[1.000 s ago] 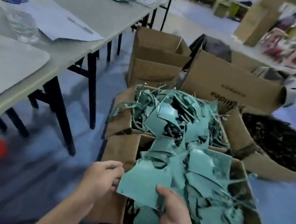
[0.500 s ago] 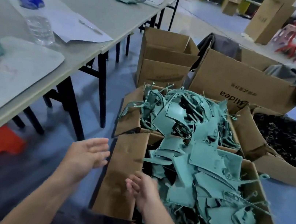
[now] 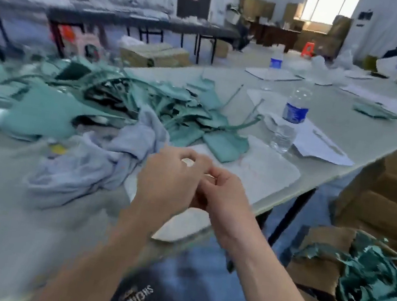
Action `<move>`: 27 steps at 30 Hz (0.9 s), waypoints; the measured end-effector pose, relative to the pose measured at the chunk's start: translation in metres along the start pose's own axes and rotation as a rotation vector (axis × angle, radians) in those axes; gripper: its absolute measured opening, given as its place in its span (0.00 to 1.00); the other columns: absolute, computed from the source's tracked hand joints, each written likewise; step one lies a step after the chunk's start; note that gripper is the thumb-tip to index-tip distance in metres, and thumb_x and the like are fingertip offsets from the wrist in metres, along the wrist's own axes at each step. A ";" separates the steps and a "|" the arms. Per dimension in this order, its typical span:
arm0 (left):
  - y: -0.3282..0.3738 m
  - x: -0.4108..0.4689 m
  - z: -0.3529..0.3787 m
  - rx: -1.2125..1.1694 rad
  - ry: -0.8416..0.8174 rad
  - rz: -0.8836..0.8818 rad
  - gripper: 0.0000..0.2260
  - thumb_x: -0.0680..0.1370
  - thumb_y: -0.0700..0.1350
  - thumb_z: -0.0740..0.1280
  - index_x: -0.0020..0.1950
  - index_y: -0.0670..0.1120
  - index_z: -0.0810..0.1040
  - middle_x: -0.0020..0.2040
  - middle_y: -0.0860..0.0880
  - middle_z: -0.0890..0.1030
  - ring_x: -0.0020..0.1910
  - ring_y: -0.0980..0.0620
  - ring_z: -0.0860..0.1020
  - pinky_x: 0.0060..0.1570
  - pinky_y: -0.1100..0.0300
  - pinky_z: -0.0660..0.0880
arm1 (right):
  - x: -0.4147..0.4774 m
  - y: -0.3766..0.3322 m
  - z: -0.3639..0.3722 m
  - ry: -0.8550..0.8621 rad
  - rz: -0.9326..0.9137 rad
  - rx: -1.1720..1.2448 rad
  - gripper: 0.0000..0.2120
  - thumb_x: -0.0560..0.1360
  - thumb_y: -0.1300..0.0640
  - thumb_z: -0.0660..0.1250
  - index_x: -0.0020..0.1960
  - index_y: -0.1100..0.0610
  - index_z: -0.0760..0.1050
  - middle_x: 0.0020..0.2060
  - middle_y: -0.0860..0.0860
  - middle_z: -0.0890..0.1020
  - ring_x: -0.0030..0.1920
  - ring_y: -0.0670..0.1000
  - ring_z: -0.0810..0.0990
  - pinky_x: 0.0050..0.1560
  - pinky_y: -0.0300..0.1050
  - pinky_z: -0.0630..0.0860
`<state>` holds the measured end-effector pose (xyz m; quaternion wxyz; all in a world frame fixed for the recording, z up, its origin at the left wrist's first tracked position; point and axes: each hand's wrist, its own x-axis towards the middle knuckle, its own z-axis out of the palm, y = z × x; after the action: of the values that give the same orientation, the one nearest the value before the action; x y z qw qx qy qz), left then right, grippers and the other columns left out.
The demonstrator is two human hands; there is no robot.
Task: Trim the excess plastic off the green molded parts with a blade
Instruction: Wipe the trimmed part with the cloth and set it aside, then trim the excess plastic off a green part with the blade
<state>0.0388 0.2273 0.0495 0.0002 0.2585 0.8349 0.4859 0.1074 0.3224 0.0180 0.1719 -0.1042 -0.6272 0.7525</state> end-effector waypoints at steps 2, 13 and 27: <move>-0.023 0.018 -0.041 0.214 0.081 0.004 0.16 0.71 0.68 0.58 0.44 0.62 0.82 0.35 0.56 0.83 0.39 0.53 0.81 0.41 0.55 0.76 | 0.030 -0.007 0.048 -0.100 -0.079 -0.123 0.15 0.73 0.71 0.63 0.43 0.55 0.84 0.37 0.60 0.84 0.35 0.55 0.81 0.36 0.49 0.80; -0.215 0.048 -0.212 0.395 0.681 -0.266 0.27 0.74 0.53 0.65 0.72 0.47 0.74 0.64 0.47 0.80 0.64 0.44 0.73 0.65 0.50 0.67 | 0.178 0.028 0.247 -0.223 -0.452 -0.886 0.20 0.76 0.63 0.65 0.65 0.51 0.81 0.59 0.44 0.85 0.49 0.41 0.82 0.54 0.33 0.72; -0.277 0.068 -0.253 0.482 0.772 -0.435 0.26 0.73 0.43 0.74 0.71 0.46 0.75 0.66 0.44 0.79 0.66 0.42 0.73 0.69 0.45 0.67 | 0.286 0.060 0.265 -0.141 -0.174 -1.559 0.19 0.73 0.55 0.70 0.61 0.49 0.68 0.55 0.51 0.81 0.56 0.58 0.80 0.50 0.51 0.69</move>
<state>-0.2033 -0.0578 -0.0250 -0.2669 -0.1271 0.8971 0.3284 -0.2614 0.1839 0.0263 0.0676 -0.0973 -0.9894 0.0841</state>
